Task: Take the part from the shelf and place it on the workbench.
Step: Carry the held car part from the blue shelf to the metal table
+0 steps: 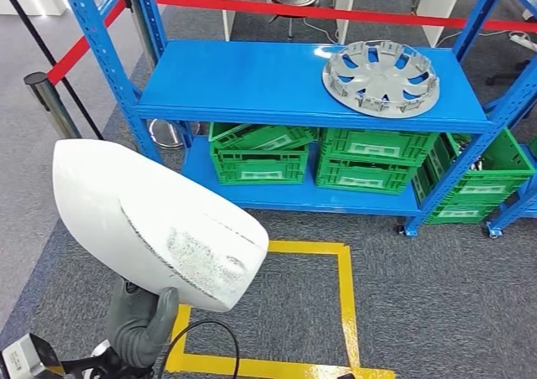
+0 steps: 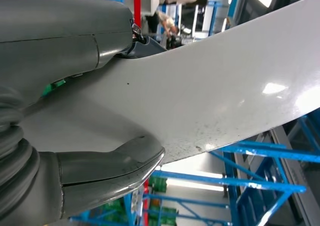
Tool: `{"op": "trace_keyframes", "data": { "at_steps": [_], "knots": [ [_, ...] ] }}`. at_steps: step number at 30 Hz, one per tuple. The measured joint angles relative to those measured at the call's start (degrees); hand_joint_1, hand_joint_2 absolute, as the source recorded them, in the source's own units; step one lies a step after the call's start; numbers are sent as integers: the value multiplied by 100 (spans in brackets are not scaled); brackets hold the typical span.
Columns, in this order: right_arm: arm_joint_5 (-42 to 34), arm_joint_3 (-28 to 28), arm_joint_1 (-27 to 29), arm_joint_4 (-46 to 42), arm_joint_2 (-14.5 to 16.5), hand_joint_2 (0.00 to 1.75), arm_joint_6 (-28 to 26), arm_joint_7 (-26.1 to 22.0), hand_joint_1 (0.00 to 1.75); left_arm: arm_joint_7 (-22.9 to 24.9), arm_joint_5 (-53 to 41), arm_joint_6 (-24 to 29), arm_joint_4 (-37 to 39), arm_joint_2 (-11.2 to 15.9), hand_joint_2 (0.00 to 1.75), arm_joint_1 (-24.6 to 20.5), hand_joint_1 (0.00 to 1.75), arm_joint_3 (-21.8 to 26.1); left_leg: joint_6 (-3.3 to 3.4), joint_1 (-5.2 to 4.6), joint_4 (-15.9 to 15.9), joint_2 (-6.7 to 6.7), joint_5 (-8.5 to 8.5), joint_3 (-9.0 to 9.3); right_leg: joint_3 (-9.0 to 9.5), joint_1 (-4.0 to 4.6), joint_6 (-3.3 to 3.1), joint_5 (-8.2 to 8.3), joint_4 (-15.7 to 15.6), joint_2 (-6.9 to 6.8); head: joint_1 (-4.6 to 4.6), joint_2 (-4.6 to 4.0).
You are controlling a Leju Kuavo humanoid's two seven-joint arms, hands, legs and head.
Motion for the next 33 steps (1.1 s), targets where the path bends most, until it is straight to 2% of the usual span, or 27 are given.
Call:
{"op": "trace_keyframes", "data": {
  "at_steps": [2, 3, 4, 6, 7, 8, 9, 10, 11, 12, 13, 14, 15, 17, 18, 19, 21, 22, 24, 25, 26, 27, 28, 29, 30, 31, 33],
  "knots": [
    [1, 0, 0, 1, -3, 0, 3, 2, 0, 1, 7, -2, -1, -1, 175, -13, 175, 16, -34, -5, 92, -117, -17, -63, 424, -41, -22, 234, -758, 271, -4, 0],
    [1, 1, 2, 1, -5, 0, 3, 2, 0, 2, 8, -5, -1, -1, 175, -23, 175, 23, -65, -3, 138, -173, -19, -110, 542, -53, -33, 264, -971, 385, -6, 0],
    [1, 1, 2, 2, -6, 0, 3, 2, 0, 2, 7, -11, -2, -1, 175, -32, 175, 30, -98, 1, 172, -230, -13, -159, 580, -59, -46, 236, -1037, 457, -8, 0],
    [9, -1, 4, 4, -6, 0, 4, 4, 0, 4, -5, -22, -3, 2, 175, -41, 175, 39, -162, 17, 204, -350, 8, -227, 575, -61, -87, 245, -1040, 353, -5, 0],
    [17, -1, -1, 4, -7, 0, 7, 4, 0, 3, -11, -25, -3, 4, 175, -44, 175, 43, -193, 14, 250, -329, -23, -258, 578, -74, -117, 255, -1049, 283, -9, 0],
    [26, -1, -2, 4, -8, 0, 11, 3, 0, 3, -17, -25, -4, 9, 175, -52, 175, 44, -226, 13, 380, -249, -112, -321, 581, -87, -147, 265, -1063, 204, -30, 0],
    [34, -1, -4, 4, -8, 0, 15, 1, 0, 2, -19, -26, -4, 13, 175, -64, 175, 45, -263, 16, 628, -130, -264, -431, 584, -99, -172, 271, -1075, 120, -52, 0],
    [42, 0, -5, 4, -10, 0, 22, -1, 0, 1, -19, -27, -4, 18, 175, -74, 175, 45, -304, 28, 993, 9, -463, -592, 583, -94, -187, 268, -1075, 36, -74, 0],
    [45, 1, 0, 4, -10, 0, 27, -1, 0, 0, -19, -32, -4, 24, 175, -81, 175, 45, -339, 49, 1399, 87, -650, -773, 581, -91, -195, 264, -1074, -54, -92, 0],
    [48, 0, 7, 4, -10, 0, 31, -1, 0, 0, -17, -40, -4, 30, 175, -81, 175, 46, -367, 71, 1727, 125, -764, -916, 580, -90, -197, 261, -1073, -146, -92, 0],
    [50, -1, 10, 4, -10, 0, 30, 0, 0, 0, -15, -51, -4, 38, 175, -80, 175, 47, -386, 90, 1880, 144, -773, -977, 579, -89, -197, 258, -1072, -232, -93, 0],
    [50, -1, 9, 4, -10, 0, 23, 1, 0, 0, -14, -66, -4, 44, 175, -79, 175, 48, -395, 106, 1796, 165, -665, -928, 583, -90, -194, 255, -1071, -308, -93, 0],
    [49, -2, 2, 4, -10, 0, 14, 1, 0, 0, -13, -82, -4, 49, 175, -79, 175, 49, -393, 116, 1487, 210, -469, -770, 592, -91, -186, 250, -1070, -376, -93, 0],
    [45, -2, -6, 3, -10, 0, -8, 1, 0, 1, -13, -110, -4, 51, 175, -88, 175, 49, -358, 92, 662, 441, -126, -363, 611, -76, -152, 232, -1066, -488, -96, 0],
    [39, -2, -7, 3, -10, 0, -19, 0, 0, 2, -10, -122, -4, 51, 175, -95, 175, 49, -330, 70, 382, 544, -47, -237, 615, -62, -124, 224, -1061, -538, -93, 0],
    [31, -2, -7, 3, -10, 0, -28, -1, 0, 2, -3, -130, -4, 50, 175, -99, 175, 50, -300, 47, 248, 605, -35, -192, 614, -48, -95, 219, -1058, -592, -91, 0],
    [13, -4, -15, 2, -10, 0, -39, -8, 0, 2, 15, -144, -4, 49, 175, -98, 175, 52, -228, 31, 223, 527, -34, -229, 614, -42, -34, 212, -1063, -690, -86, 0],
    [7, -5, -20, 2, -10, 0, -40, -12, 0, 2, 22, -152, -4, 48, 175, -96, 175, 54, -188, 39, 208, 470, -16, -238, 601, -49, -3, 176, -1040, -649, -79, 0],
    [7, -6, -18, 0, -10, 0, -46, -26, 0, 1, 31, -187, -4, 45, 175, -103, 175, 56, -104, 61, 175, 360, 23, -248, 444, -61, 35, -61, -709, -371, -51, 0],
    [11, -6, -10, 0, -10, 0, -52, -34, 0, 2, 36, -209, -4, 44, 175, -104, 175, 57, -78, 61, 172, 308, 32, -257, 285, -60, 37, -249, -361, -204, -32, 0],
    [21, -6, 3, 1, -10, 0, -59, -42, 0, 2, 40, -231, -4, 44, 175, -104, 175, 58, -59, 53, 173, 248, 38, -266, 95, -55, 30, -437, 52, -106, -24, 0],
    [32, -6, 20, 1, -10, 0, -69, -50, 0, 3, 44, -251, -4, 44, 175, -101, 175, 59, -48, 43, 176, 177, 43, -272, -79, -50, 23, -565, 416, -67, -20, 0],
    [43, -5, 35, 2, -10, 0, -80, -59, 0, 4, 46, -267, -4, 44, 175, -98, 175, 60, -43, 33, 180, 98, 46, -274, -181, -45, 14, -588, 617, -52, -21, 0],
    [53, -5, 46, 2, -11, 0, -93, -70, 0, 4, 48, -284, -4, 43, 175, -97, 175, 61, -42, 26, 186, 13, 49, -274, -181, -42, 3, -494, 590, -42, -21, 0],
    [59, -5, 52, 2, -11, 0, -104, -87, 0, 4, 47, -299, -4, 40, 175, -96, 175, 62, -42, 23, 196, -74, 50, -273, -72, -43, -12, -303, 337, -15, -21, 0],
    [63, -5, 53, 2, -13, 0, -111, -108, 0, 3, 46, -311, -4, 34, 175, -96, 175, 62, -47, 24, 211, -154, 48, -273, 114, -49, -27, -76, -73, 78, -20, 0],
    [71, -5, 52, 4, -15, 0, -107, -155, 0, 3, 42, -320, -4, 14, 175, -100, 175, 62, -79, 15, 262, -296, 44, -309, 439, -75, -49, 166, -767, 373, -22, 0]
  ]
}}
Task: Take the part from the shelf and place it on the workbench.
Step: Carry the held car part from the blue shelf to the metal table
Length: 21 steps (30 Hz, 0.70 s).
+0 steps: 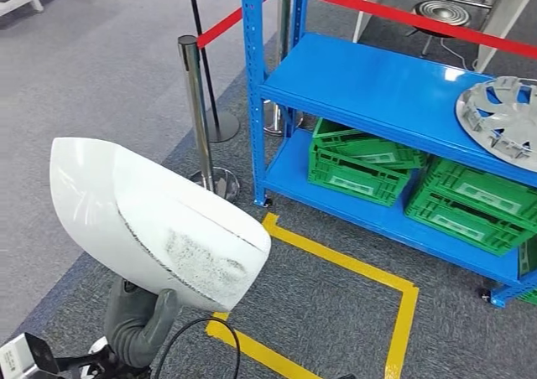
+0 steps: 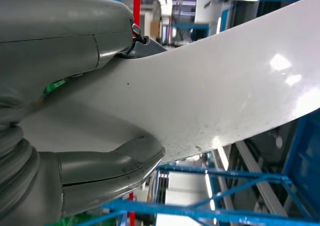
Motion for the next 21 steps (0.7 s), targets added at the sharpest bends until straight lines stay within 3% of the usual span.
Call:
{"op": "trace_keyframes", "data": {
  "at_steps": [1, 2, 4, 6, 8, 10, 11, 12, 14, 16, 17, 19, 21],
  "knots": [
    [5, 0, -5, 1, -1, 0, 8, -24, 0, 1, -1, -1, 0, -10, 175, 0, 175, 0, -29, 5, 21, -65, 5, -29, 83, -6, -7, 19, -158, 105, -2, 0],
    [12, 0, -7, 1, -2, 0, 21, -47, 0, 2, -1, -2, 0, -19, 175, 2, 175, 2, -65, 11, 34, -133, 19, -60, 110, -1, -16, -4, -191, 126, -4, 0],
    [27, -2, -14, 0, -2, 0, 49, -86, 0, 2, 2, -5, -3, -28, 175, 12, 175, 7, -127, 33, 56, -229, 33, -103, 139, 3, -57, 18, -211, -16, -3, 0],
    [39, -2, -15, 0, 0, 0, 70, -108, 0, -1, 3, -8, -11, -33, 175, 12, 175, 10, -188, 29, 314, -19, -129, -223, 164, -12, -118, 36, -247, -184, -36, 0],
    [55, -2, -11, 1, 0, 0, 81, -112, 0, -3, 1, -10, -16, -39, 175, 5, 175, 11, -256, 46, 997, 316, -490, -530, 176, -8, -157, 27, -258, -368, -76, 0],
    [78, -1, 6, 2, -1, 0, 85, -93, 0, -3, -10, -8, -15, -43, 175, 10, 175, 12, -306, 86, 1611, 431, -714, -808, 178, -2, -164, 13, -257, -560, -80, 0],
    [91, -1, 10, 2, -2, 0, 85, -82, 0, -3, -23, -1, -15, -43, 175, 16, 175, 13, -318, 102, 1650, 453, -670, -818, 182, -2, -160, 7, -256, -649, -81, 0],
    [103, -1, 11, 1, -2, 0, 86, -75, 0, -3, -37, 8, -15, -43, 175, 23, 175, 13, -320, 113, 1462, 481, -527, -716, 191, -3, -152, 0, -256, -727, -80, 0],
    [124, 0, 3, 0, -1, 0, 91, -85, 0, -3, -52, 33, -15, -44, 175, 31, 175, 12, -295, 98, 698, 671, -169, -316, 224, 4, -118, -24, -255, -859, -80, 0],
    [144, 1, -4, 0, -1, 0, 99, -122, 0, -1, -33, 54, -15, -52, 175, 28, 175, 10, -235, 51, 156, 871, -35, -54, 239, 34, -58, -56, -249, -963, -80, 0],
    [156, 1, -7, 0, -2, 0, 99, -145, 0, 0, -20, 62, -15, -57, 175, 29, 175, 10, -204, 27, 81, 905, -56, -33, 246, 48, -25, -68, -252, -1018, -75, 0],
    [187, 3, -27, -1, -1, 0, 86, -191, 0, 1, -7, 80, -15, -67, 175, 43, 175, 11, -125, 23, 51, 797, -44, -56, 268, 43, 46, -90, -264, -1097, -66, 0],
    [217, 8, -44, -2, 1, 0, 71, -225, 0, 1, -15, 99, -15, -82, 175, 50, 175, 10, -42, 41, 19, 678, -17, -53, 196, 20, 100, -240, -89, -884, -47, 0]
  ]
}}
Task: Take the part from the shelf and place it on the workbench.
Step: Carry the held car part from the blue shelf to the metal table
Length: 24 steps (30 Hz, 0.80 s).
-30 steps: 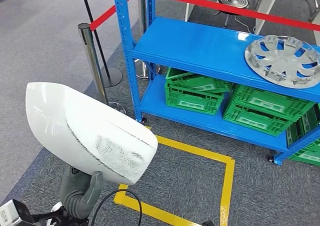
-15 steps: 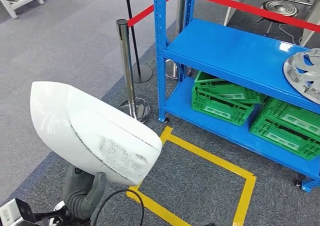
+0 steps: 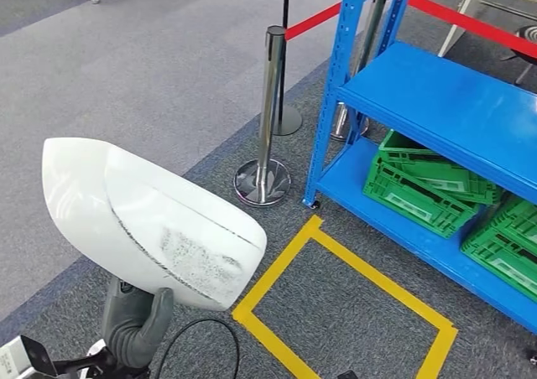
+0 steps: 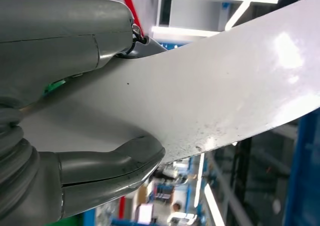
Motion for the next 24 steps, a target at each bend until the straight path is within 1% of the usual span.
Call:
{"op": "trace_keyframes", "data": {
  "at_steps": [1, 2, 3, 4, 5, 6, 7, 8, 9, 10, 11, 12, 13, 14, 15, 16, 17, 18, 19, 20, 21, 22, 23, 24],
  "knots": [
    [10, 2, -1, -1, 0, 0, -2, -10, 0, -1, -3, 8, 0, -11, 175, 1, 175, -2, 32, 10, -12, -55, 12, 7, -125, -7, 10, -155, 260, 177, 16, 0],
    [16, 5, 5, 0, 0, 0, -3, -17, 0, -1, -6, 10, 0, -19, 175, 0, 175, -2, 51, 4, -12, -114, 13, 3, -301, -4, 6, -339, 638, 331, 33, 0],
    [25, 12, 14, 1, 0, 0, -2, -20, 0, -1, -14, 11, 1, -23, 175, 5, 175, -2, 65, -6, -10, -185, 13, 1, -512, 3, 0, -502, 1055, 412, 44, 0],
    [43, 26, 27, 1, 0, 0, 1, -22, 0, -1, -22, 12, 1, -25, 175, 10, 175, -2, 71, -18, -8, -263, 13, 1, -691, 9, -6, -581, 1376, 447, 48, 0],
    [66, 45, 39, 2, 0, 0, 3, -22, 0, -1, -29, 14, 2, -24, 175, 16, 175, -2, 73, -29, -3, -349, 13, 3, -791, 14, -17, -544, 1506, 464, 51, 0],
    [91, 66, 48, 2, 0, 0, 8, -23, 0, -1, -33, 16, 2, -23, 175, 20, 175, -2, 74, -36, 5, -437, 12, 7, -777, 16, -31, -389, 1392, 481, 51, 0],
    [110, 84, 54, 2, 0, 0, 11, -26, 0, -1, -36, 17, 2, -23, 175, 21, 175, -2, 71, -39, 18, -521, 9, 10, -657, 15, -49, -151, 1063, 524, 51, 0],
    [115, 95, 54, 2, 1, 0, 17, -28, 0, -1, -41, 22, 2, -23, 175, 21, 175, -3, 64, -37, 33, -601, 3, 9, -488, 9, -68, 49, 664, 635, 50, 0],
    [104, 101, 53, 3, 6, 0, 30, -32, 0, -1, -51, 32, 2, -22, 175, 15, 175, -5, 50, -41, 60, -674, -5, -3, -337, -1, -83, 182, 305, 763, 45, 0],
    [74, 103, 51, 5, 18, 0, 48, -37, 0, 1, -68, 52, 2, -20, 175, 11, 175, -9, 29, -37, 77, -737, -7, -21, -225, -4, -98, 243, 73, 866, 45, 0],
    [30, 103, 44, 6, 31, 0, 73, -43, 0, 2, -84, 74, 2, -18, 175, 9, 175, -11, 0, -30, 86, -796, -4, -40, -169, -2, -116, 232, -22, 931, 43, 0],
    [-26, 99, 39, 7, 44, 0, 102, -50, 0, 3, -96, 94, 2, -14, 175, 7, 175, -13, -34, -23, 88, -853, 8, -58, -147, 7, -136, 234, -47, 910, 43, 0],
    [-81, 92, 32, 7, 56, 0, 128, -56, 0, 3, -102, 107, 2, -11, 175, 9, 175, -13, -67, -13, 82, -900, 16, -70, -127, 8, -167, 246, -53, 851, 44, 0],
    [-124, 85, 25, 6, 63, 0, 154, -63, 0, 3, -102, 112, 2, -6, 175, 9, 175, -13, -100, -16, 113, -844, -4, -87, -110, 3, -198, 258, -73, 789, 38, 0],
    [-154, 77, 25, 6, 69, 0, 181, -73, 0, 3, -101, 112, 2, 0, 175, 0, 175, -14, -134, -21, 228, -718, -77, -139, -93, -3, -230, 268, -94, 716, 26, 0],
    [-169, 73, 26, 6, 75, 0, 205, -84, 0, 3, -99, 109, 2, 7, 175, -13, 175, -16, -165, -24, 451, -554, -206, -237, -76, -9, -257, 271, -112, 636, 12, 0],
    [-178, 70, 32, 7, 75, 0, 231, -96, 0, 3, -92, 104, 2, 13, 175, -25, 175, -17, -197, -20, 788, -378, -384, -387, -64, -1, -275, 262, -115, 551, 1, 0],
    [-185, 67, 42, 7, 75, 0, 255, -111, 0, 3, -78, 96, 3, 20, 175, -33, 175, -17, -224, -4, 1180, -287, -566, -571, -56, 5, -290, 249, -114, 460, -7, 0],
    [-193, 62, 54, 8, 74, 0, 273, -125, 0, 3, -62, 89, 3, 25, 175, -33, 175, -17, -245, 14, 1516, -253, -691, -730, -49, 9, -294, 238, -113, 370, -7, 0],
    [-202, 54, 63, 8, 73, 0, 299, -139, 0, 3, -46, 76, 3, 28, 175, -30, 175, -15, -258, 30, 1702, -237, -722, -818, -40, 11, -294, 224, -112, 281, -7, 0],
    [-214, 43, 64, 8, 72, 0, 336, -152, 0, 3, -35, 51, 3, 30, 175, -27, 175, -11, -262, 40, 1657, -222, -632, -794, -26, 12, -290, 211, -112, 199, -8, 0],
    [-226, 28, 59, 7, 72, 0, 381, -161, 0, 3, -34, 23, 1, 28, 175, -26, 175, -9, -257, 46, 1391, -189, -451, -659, -3, 12, -280, 195, -112, 125, -8, 0],
    [-235, 11, 53, 7, 72, 0, 430, -166, 0, 3, -37, -6, -4, 26, 175, -25, 175, -7, -237, 41, 982, -89, -239, -452, 24, 14, -267, 175, -112, 58, -7, 0],
    [-240, -7, 48, 7, 72, 0, 473, -169, 0, 3, -42, -28, -8, 22, 175, -30, 175, -5, -211, 10, 587, 59, -97, -253, 45, 28, -242, 152, -109, -2, -8, 0]
  ]
}}
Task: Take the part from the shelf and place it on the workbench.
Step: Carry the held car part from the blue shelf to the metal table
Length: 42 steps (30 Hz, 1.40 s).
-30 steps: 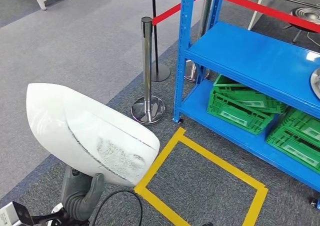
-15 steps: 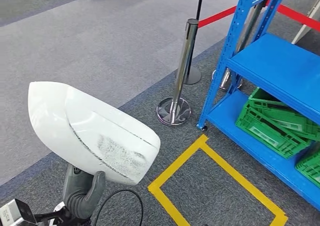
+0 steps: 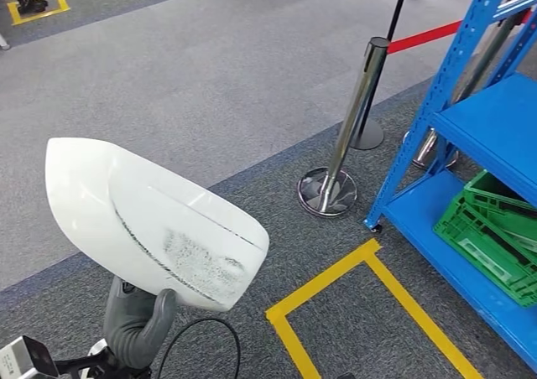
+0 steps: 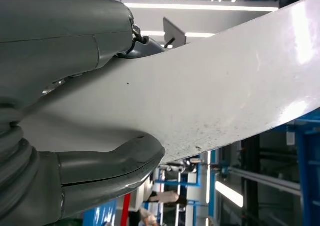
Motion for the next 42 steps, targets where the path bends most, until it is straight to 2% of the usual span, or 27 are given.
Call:
{"op": "trace_keyframes", "data": {
  "at_steps": [2, 3, 4, 5, 7, 9, 10, 11, 12, 13, 14, 16, 18, 20, 22, 24, 26, 27, 28, 29, 31, 33, 35, 37, 39, 41, 42],
  "knots": [
    [-4, -34, -8, 1, 0, 0, 49, -6, 0, -1, -20, -7, -13, -7, 175, -7, 175, 1, 75, -56, -436, 213, 88, 201, 27, 27, 62, -38, -1, -108, -1, 0],
    [-7, -46, -13, 1, 0, 0, 63, -10, 0, -2, -31, -1, -19, -9, 175, -6, 175, 2, 109, -82, -466, 216, 63, 200, 41, 39, 95, -49, -10, -170, -1, 0],
    [-8, -54, -21, -1, 0, 0, 71, -15, 0, -3, -43, 8, -27, -12, 175, 0, 175, 3, 148, -79, -485, 144, 71, 191, 68, 38, 126, -58, -26, -235, -4, 0],
    [-8, -59, -31, -2, 0, 0, 79, -19, 0, -4, -50, 18, -38, -15, 175, 7, 175, 3, 182, -73, -511, 76, 83, 197, 81, 31, 157, -87, -23, -224, 1, 0],
    [-8, -62, -39, -5, 0, 0, 89, -28, 0, -7, -55, 30, -63, -24, 175, -4, 175, 1, 258, -43, -562, -58, 112, 218, -27, 16, 201, -278, 233, 39, 29, 0],
    [-9, -65, -32, -6, -1, 0, 92, -34, 0, -9, -54, 30, -75, -35, 175, -20, 175, -2, 307, -32, -570, -192, 121, 218, -407, 9, 211, -623, 974, 372, 68, 0],
    [-9, -67, -22, -6, -1, 0, 92, -34, 0, -8, -54, 30, -75, -39, 175, -19, 175, -2, 318, -36, -568, -272, 121, 216, -627, 11, 212, -750, 1374, 437, 79, 0],
    [-7, -70, -9, -6, -2, 0, 93, -36, 0, -8, -54, 31, -75, -39, 175, -16, 175, -2, 322, -41, -566, -357, 120, 219, -789, 12, 211, -775, 1626, 461, 79, 0],
    [-2, -75, 2, -6, -2, 0, 98, -39, 0, -7, -56, 36, -75, -39, 175, -15, 175, -2, 322, -44, -563, -447, 119, 225, -853, 13, 207, -680, 1656, 473, 79, 0],
    [9, -79, 10, -5, -2, 0, 110, -43, 0, -7, -62, 50, -75, -38, 175, -13, 175, -3, 320, -45, -559, -534, 118, 233, -798, 12, 199, -476, 1435, 492, 80, 0],
    [25, -83, 12, -5, -3, 0, 132, -44, 0, -7, -79, 77, -75, -38, 175, -14, 175, -3, 314, -43, -553, -616, 114, 241, -659, 6, 187, -217, 1048, 559, 80, 0],
    [77, -85, 6, -4, -6, 0, 183, -36, 0, -6, -129, 180, -74, -35, 175, -16, 175, -8, 280, -50, -521, -759, 101, 228, -371, -17, 162, 96, 323, 814, 77, 0],
    [169, -83, -12, -3, -12, 0, 220, -11, 0, -5, -174, 332, -73, -18, 175, -16, 175, -21, 219, -41, -505, -873, 108, 189, -240, -19, 132, 124, 72, 945, 75, 0],
    [292, -67, -31, -3, -21, 0, 246, 7, 0, -4, -203, 482, -82, 18, 175, -5, 175, -33, 154, -18, -504, -949, 121, 166, -191, -14, 79, 147, 33, 833, 78, 0],
    [398, -40, -39, -3, -28, 0, 259, 6, 0, -7, -226, 613, -107, 57, 175, 7, 175, -43, 94, -27, -323, -764, 6, 88, -146, -25, 24, 166, -15, 691, 60, 0],
    [464, -15, -33, -3, -34, 0, 262, 2, 0, -9, -241, 723, -130, 97, 175, 22, 175, -72, 42, -25, 265, -460, -303, -178, -104, -17, -16, 149, -37, 521, 36, 0],
    [507, 3, -16, -3, -54, 0, 254, 1, 0, -9, -232, 818, -140, 149, 175, 65, 175, -131, 7, 2, 909, -335, -547, -484, -80, -6, -39, 119, -36, 334, 31, 0],
    [527, 10, -13, -3, -66, 0, 249, -2, 0, -9, -219, 870, -144, 177, 175, 93, 175, -161, 0, 14, 1002, -307, -528, -530, -70, -4, -39, 104, -35, 246, 31, 0],
    [543, 20, -15, -3, -73, 0, 245, -6, 0, -9, -207, 917, -146, 204, 175, 117, 175, -187, -1, 24, 873, -275, -402, -467, -54, -4, -33, 89, -35, 168, 31, 0],
    [555, 34, -22, -3, -77, 0, 244, -10, 0, -9, -198, 954, -147, 226, 175, 134, 175, -204, 7, 29, 557, -216, -208, -307, -31, -4, -23, 72, -35, 97, 30, 0],
    [561, 69, -32, -3, -77, 0, 243, -16, 0, -8, -191, 977, -150, 257, 175, 142, 175, -234, 46, -1, -163, 22, 62, 56, 6, 13, 22, 27, -28, -19, 30, 0],
    [563, 90, -40, -3, -80, 0, 242, -18, 0, -7, -187, 978, -158, 277, 175, 151, 175, -271, 103, -47, -472, 151, 85, 200, 17, 36, 89, -19, -31, -129, 40, 0],
    [567, 99, -59, -4, -83, 0, 242, -19, 0, -7, -185, 978, -167, 291, 175, 174, 175, -292, 172, -55, -507, 39, 82, 199, 57, 28, 156, -56, -44, -214, 48, 0],
    [615, 114, -74, -6, -83, 0, 253, -6, 0, -8, -165, 963, -177, 296, 175, 175, 175, -295, 239, -34, -541, -84, 104, 211, 19, 0, 205, -192, 114, 3, 74, 0],
    [741, 168, -72, -6, -85, 0, 299, 45, 0, -9, -127, 901, -183, 302, 175, 151, 175, -293, 288, -22, -553, -201, 112, 217, -292, -10, 224, -506, 732, 342, 112, 0],
    [874, 248, -57, -5, -93, 0, 366, 108, 0, -8, -96, 807, -177, 314, 175, 125, 175, -283, 309, -33, -550, -347, 107, 216, -713, -7, 224, -744, 1479, 451, 120, 0],
    [921, 283, -49, -5, -98, 0, 393, 128, 0, -7, -85, 763, -173, 320, 175, 112, 175, -275, 311, -38, -548, -430, 106, 219, -843, -6, 219, -717, 1637, 465, 121, 0]
  ]
}}
